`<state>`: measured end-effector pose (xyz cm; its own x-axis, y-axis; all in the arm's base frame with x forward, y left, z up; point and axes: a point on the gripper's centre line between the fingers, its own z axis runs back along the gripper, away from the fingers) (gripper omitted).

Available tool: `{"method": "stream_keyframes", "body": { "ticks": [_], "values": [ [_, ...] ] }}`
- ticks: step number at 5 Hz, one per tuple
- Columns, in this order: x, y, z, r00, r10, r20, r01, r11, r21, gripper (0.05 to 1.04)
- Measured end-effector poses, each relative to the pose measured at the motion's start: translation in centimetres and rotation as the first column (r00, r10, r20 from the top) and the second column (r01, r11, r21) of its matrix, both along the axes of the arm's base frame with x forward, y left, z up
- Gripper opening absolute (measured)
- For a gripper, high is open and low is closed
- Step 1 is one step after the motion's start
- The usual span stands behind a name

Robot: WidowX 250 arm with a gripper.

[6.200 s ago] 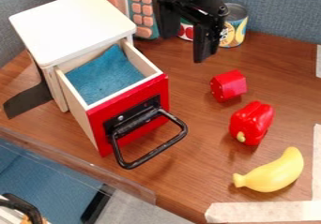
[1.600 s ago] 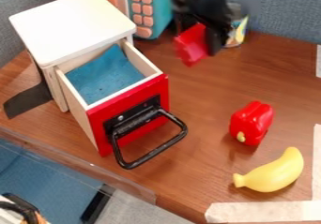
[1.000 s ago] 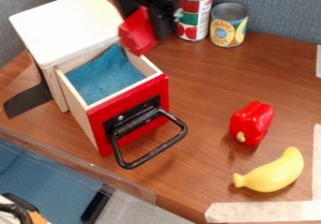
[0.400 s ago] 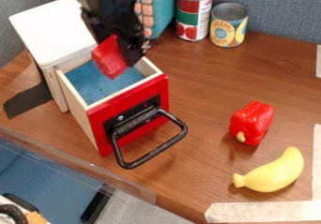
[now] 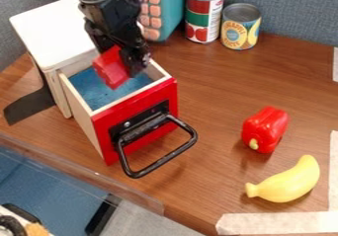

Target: Put the red thing into the drawer

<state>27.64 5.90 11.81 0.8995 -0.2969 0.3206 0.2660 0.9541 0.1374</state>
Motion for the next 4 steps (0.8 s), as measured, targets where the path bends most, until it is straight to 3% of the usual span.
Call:
{"method": "stream_keyframes", "body": {
  "ticks": [3, 4],
  "values": [
    [-0.3, 1.63, -0.75, 0.997, 0.068, -0.031, -0.067, 0.998, 0.021, 0.831],
    [-0.58, 1.75, -0.89, 0.995, 0.087, -0.046, -0.086, 0.996, 0.025, 1.008]
  ]
}}
